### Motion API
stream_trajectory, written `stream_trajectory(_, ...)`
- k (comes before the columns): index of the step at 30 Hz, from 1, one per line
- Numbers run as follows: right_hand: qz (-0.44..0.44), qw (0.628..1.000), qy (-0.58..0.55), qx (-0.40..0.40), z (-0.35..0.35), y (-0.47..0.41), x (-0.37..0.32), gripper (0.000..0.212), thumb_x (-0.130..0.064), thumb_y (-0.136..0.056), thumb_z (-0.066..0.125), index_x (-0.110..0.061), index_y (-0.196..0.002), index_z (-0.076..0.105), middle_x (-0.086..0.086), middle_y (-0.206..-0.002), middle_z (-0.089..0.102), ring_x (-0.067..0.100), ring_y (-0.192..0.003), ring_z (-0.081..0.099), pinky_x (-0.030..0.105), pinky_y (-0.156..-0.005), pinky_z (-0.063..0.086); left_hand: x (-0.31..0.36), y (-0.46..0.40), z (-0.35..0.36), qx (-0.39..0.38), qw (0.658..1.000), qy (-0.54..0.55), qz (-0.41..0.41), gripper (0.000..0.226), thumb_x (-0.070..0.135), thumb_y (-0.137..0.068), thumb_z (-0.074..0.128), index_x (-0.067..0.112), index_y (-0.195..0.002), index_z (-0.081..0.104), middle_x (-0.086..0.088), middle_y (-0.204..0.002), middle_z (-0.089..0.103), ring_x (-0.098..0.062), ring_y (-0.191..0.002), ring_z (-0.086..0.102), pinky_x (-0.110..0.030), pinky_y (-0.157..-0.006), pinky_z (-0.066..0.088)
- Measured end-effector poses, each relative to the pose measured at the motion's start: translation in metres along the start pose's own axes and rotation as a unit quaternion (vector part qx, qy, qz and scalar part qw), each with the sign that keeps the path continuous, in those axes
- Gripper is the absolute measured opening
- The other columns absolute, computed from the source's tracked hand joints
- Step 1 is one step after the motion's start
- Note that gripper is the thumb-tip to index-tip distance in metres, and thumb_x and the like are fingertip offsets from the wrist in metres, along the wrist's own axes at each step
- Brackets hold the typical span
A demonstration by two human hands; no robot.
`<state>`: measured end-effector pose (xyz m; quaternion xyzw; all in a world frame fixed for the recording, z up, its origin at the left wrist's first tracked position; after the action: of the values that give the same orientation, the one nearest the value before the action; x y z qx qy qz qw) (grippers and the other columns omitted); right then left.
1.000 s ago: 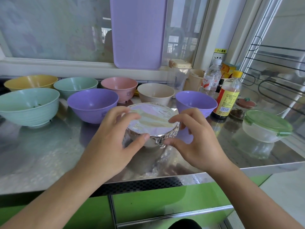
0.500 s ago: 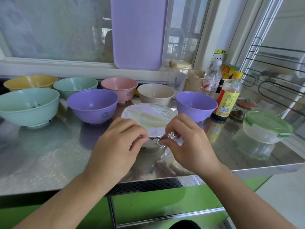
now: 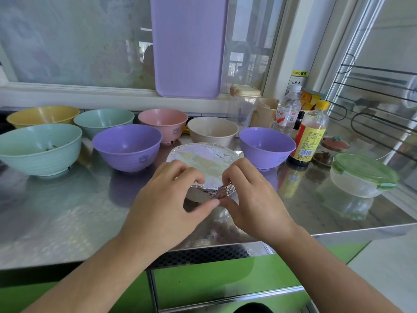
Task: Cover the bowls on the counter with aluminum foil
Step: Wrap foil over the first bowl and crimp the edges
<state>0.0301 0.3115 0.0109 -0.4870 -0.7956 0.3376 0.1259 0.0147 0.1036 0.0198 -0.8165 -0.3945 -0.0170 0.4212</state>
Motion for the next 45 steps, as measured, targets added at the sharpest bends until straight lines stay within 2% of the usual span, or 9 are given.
stream_trajectory(10,0.011,1.000,-0.010,-0.015,0.001,-0.002,-0.003,0.046,-0.013,-0.074,0.088,-0.013,-0.102,0.052,-0.003,-0.105,0.045,0.024,-0.090,0.047,0.047,-0.065,0.049,0.002,-0.001,0.014,0.048,0.997,-0.055,0.000,0.028,0.029,-0.077,0.088,0.020,-0.086,0.064,0.006,-0.099,0.049,-0.018,-0.096,0.049,-0.035,-0.059,0.049)
stream_trajectory(19,0.203,0.962,-0.176,-0.044,-0.018,-0.012,0.013,0.082,-0.068,-0.080,0.069,-0.025,-0.145,0.046,-0.009,-0.145,0.039,0.006,-0.140,0.036,0.016,-0.112,0.030,-0.029,-0.013,-0.004,-0.014,0.998,0.059,-0.010,0.027,0.032,-0.072,0.093,0.026,-0.082,0.068,0.011,-0.104,0.051,-0.013,-0.099,0.054,-0.018,-0.088,0.036)
stream_trajectory(22,0.250,0.936,-0.233,-0.083,-0.018,-0.010,0.014,0.055,-0.055,-0.096,0.069,-0.043,-0.143,0.043,-0.032,-0.136,0.043,-0.020,-0.126,0.037,-0.004,-0.097,0.025,-0.038,-0.014,-0.015,-0.026,0.996,0.084,-0.031,0.028,0.029,-0.070,0.095,0.030,-0.081,0.069,0.012,-0.113,0.053,-0.012,-0.110,0.057,-0.027,-0.094,0.041)
stream_trajectory(26,0.288,0.924,-0.246,-0.051,-0.014,-0.004,0.016,0.059,-0.060,-0.091,0.062,-0.034,-0.144,0.056,-0.021,-0.138,0.057,-0.003,-0.126,0.051,0.020,-0.104,0.039,-0.048,-0.007,-0.020,-0.049,0.994,0.077,-0.068,0.039,0.028,-0.073,0.090,0.039,-0.101,0.064,0.018,-0.130,0.049,0.001,-0.127,0.049,-0.009,-0.104,0.031)
stream_trajectory(29,0.309,0.903,-0.297,-0.004,-0.014,-0.004,0.015,0.018,-0.036,-0.103,0.062,-0.037,-0.121,0.067,-0.017,-0.115,0.072,-0.006,-0.103,0.063,0.018,-0.090,0.046,-0.041,-0.003,-0.019,-0.102,0.983,0.094,-0.124,0.064,0.048,-0.078,0.077,0.037,-0.135,0.049,0.026,-0.142,0.040,0.015,-0.130,0.037,-0.011,-0.106,0.028)
stream_trajectory(33,0.296,0.896,-0.330,-0.019,-0.013,-0.002,0.009,0.039,-0.016,-0.098,0.055,-0.039,-0.126,0.069,-0.016,-0.120,0.074,0.008,-0.115,0.066,0.035,-0.103,0.050,-0.031,-0.008,-0.008,-0.145,0.972,0.106,-0.154,0.071,0.080,-0.083,0.058,0.037,-0.136,0.038,0.028,-0.141,0.041,0.018,-0.133,0.033,-0.019,-0.113,0.033)
stream_trajectory(36,0.273,0.909,-0.311,-0.043,-0.013,0.001,0.008,0.058,-0.009,-0.089,0.054,-0.040,-0.137,0.063,-0.010,-0.127,0.073,0.022,-0.119,0.065,0.051,-0.110,0.048,-0.031,-0.009,0.001,-0.165,0.967,0.059,-0.186,0.122,0.096,-0.076,0.040,0.018,-0.164,0.008,0.011,-0.170,0.009,-0.003,-0.156,0.014,-0.034,-0.127,0.023)
stream_trajectory(39,0.244,0.930,-0.268,-0.063,-0.012,0.005,0.007,0.067,-0.002,-0.091,0.062,-0.039,-0.146,0.054,-0.021,-0.134,0.068,0.006,-0.127,0.063,0.042,-0.113,0.047,-0.030,-0.007,0.005,-0.174,0.964,0.049,-0.196,0.132,0.093,-0.073,0.040,0.016,-0.164,-0.015,0.017,-0.171,-0.014,-0.001,-0.157,-0.002,-0.026,-0.124,0.014)
stream_trajectory(45,0.240,0.948,-0.201,-0.060,-0.006,0.009,0.013,0.068,-0.017,-0.092,0.077,-0.038,-0.151,0.048,-0.032,-0.130,0.066,-0.006,-0.125,0.060,0.018,-0.106,0.046,-0.025,-0.006,0.005,-0.141,0.973,0.032,-0.178,0.133,0.088,-0.073,0.054,0.015,-0.165,-0.006,0.019,-0.167,0.000,-0.004,-0.155,0.016,-0.030,-0.121,0.028)
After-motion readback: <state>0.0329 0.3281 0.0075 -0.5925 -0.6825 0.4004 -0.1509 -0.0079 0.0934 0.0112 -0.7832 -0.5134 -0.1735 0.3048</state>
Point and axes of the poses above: each hand's wrist, its own y-axis away from the middle knuckle, its own z-axis out of the palm, x = y × z, the point moved 1 cm from there along -y, towards the middle knuckle
